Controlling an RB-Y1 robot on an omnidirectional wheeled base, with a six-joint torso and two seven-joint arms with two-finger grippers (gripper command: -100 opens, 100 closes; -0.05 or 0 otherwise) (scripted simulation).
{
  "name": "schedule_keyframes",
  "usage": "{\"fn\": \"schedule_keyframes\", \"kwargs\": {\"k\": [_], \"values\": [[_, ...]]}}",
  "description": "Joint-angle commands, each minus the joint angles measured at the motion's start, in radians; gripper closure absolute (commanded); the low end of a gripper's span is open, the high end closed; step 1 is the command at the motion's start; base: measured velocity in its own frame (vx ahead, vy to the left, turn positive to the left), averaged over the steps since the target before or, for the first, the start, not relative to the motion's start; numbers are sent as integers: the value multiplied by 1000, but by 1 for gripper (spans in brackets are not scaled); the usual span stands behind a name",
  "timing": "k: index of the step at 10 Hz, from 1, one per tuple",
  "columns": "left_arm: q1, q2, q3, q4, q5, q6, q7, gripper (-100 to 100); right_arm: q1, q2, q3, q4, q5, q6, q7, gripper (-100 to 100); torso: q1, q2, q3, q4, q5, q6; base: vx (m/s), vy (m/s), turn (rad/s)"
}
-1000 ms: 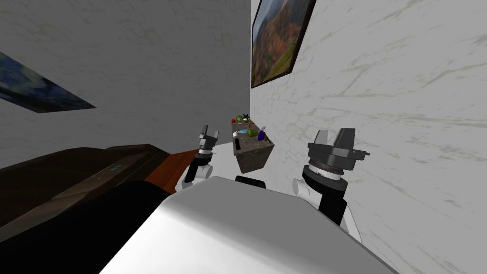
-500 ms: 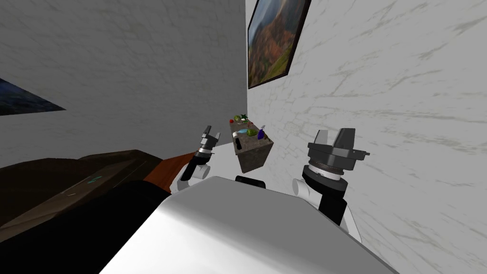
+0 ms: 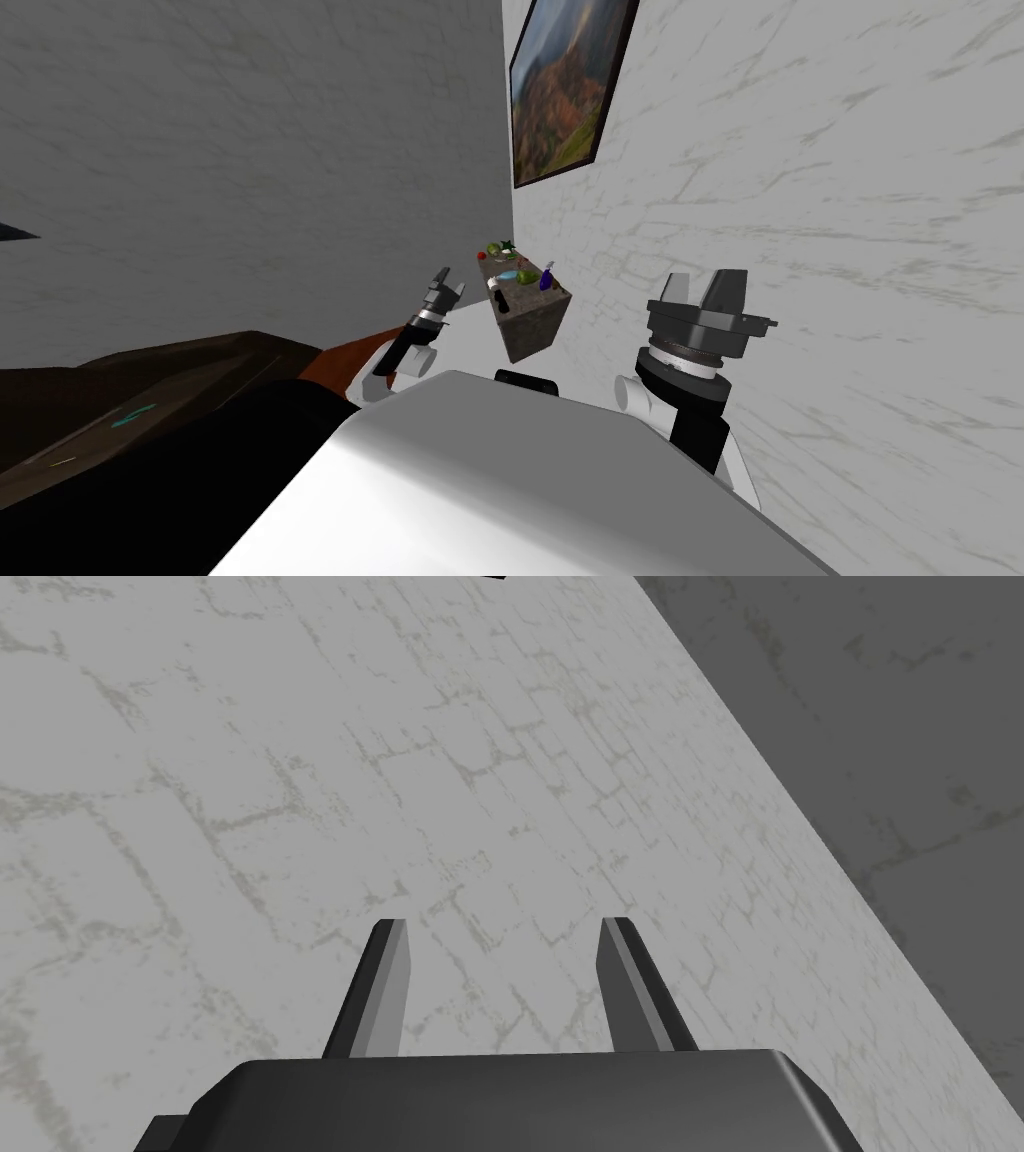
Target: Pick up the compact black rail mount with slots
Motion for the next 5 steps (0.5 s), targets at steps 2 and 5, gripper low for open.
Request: {"fn": "schedule_keyframes", "kwargs": {"k": [2, 5], "values": [[8, 48, 7, -5, 12, 70, 28, -100, 0, 0, 0, 0, 0, 0, 0, 0, 2, 0, 0, 0, 0, 1, -54, 109, -176], [27, 136, 20, -12, 38, 161, 74, -100, 0, 0, 0, 0, 0, 0, 0, 0, -1, -1, 0, 0, 0, 0, -45, 73, -209]]}}
